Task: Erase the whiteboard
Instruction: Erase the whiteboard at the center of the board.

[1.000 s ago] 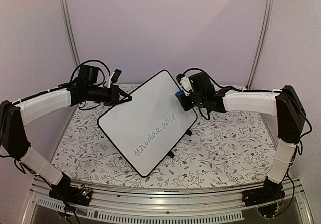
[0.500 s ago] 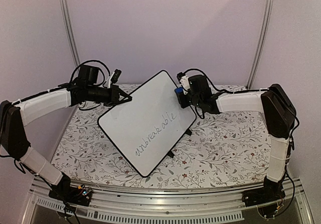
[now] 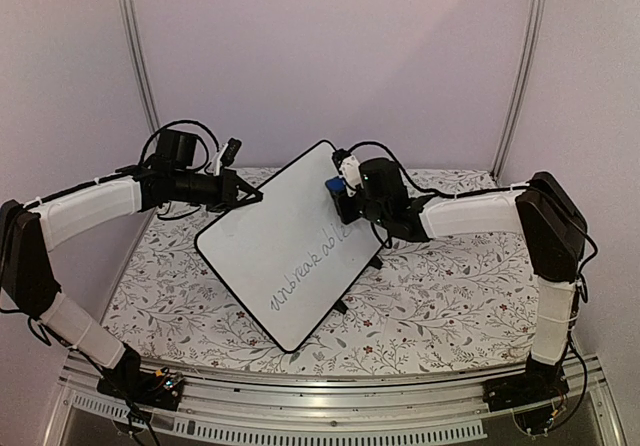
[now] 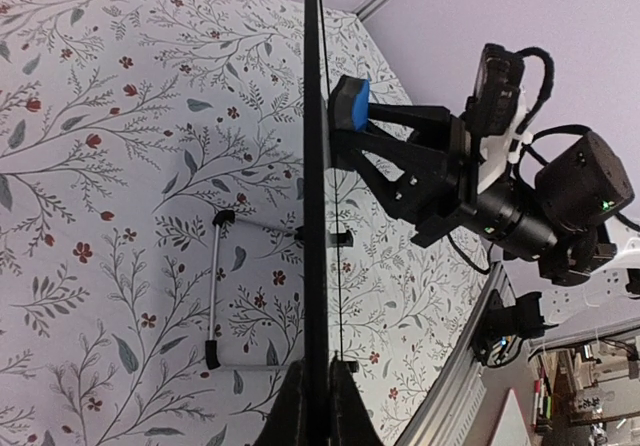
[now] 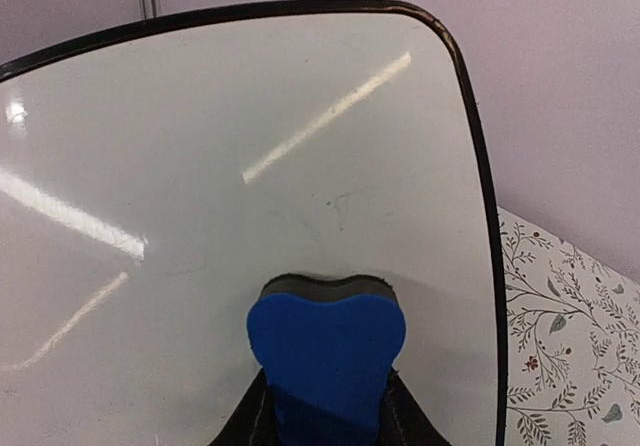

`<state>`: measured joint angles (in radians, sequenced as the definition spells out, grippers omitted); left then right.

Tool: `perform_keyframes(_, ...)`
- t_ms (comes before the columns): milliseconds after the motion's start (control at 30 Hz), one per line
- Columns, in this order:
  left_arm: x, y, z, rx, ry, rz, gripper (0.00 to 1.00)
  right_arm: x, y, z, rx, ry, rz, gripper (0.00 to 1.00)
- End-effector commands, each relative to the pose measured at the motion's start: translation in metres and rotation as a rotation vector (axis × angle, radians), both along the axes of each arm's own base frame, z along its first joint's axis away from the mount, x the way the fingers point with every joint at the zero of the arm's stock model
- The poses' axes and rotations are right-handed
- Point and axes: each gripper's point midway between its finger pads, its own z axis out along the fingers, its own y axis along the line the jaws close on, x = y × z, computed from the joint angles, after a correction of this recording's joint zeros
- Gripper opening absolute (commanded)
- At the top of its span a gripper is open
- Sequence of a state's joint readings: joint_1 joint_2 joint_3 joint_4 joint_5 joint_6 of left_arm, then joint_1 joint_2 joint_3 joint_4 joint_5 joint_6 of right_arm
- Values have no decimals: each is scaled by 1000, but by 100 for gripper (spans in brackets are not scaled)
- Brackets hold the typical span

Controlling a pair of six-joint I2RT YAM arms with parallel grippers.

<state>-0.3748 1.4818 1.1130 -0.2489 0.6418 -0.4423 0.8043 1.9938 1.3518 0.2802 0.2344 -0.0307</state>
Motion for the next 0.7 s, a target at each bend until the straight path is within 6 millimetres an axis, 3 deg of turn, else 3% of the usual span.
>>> perform_keyframes(0, 1, -4, 0, 28, -83, -36, 0, -39, 21, -20, -31, 50, 98, 28)
perform_keyframes(433, 2, -4, -2, 26, -76, -36, 0, -97, 66, -3, -45, 50, 248, 28)
perform_keyframes(533, 3, -4, -2, 27, -78, -35, 0, -96, 66, -1, -44, 50, 234, 28)
perform_keyframes(667, 2, -4, 0, 25, -81, -36, 0, -77, 49, 5, -33, 52, 179, 28)
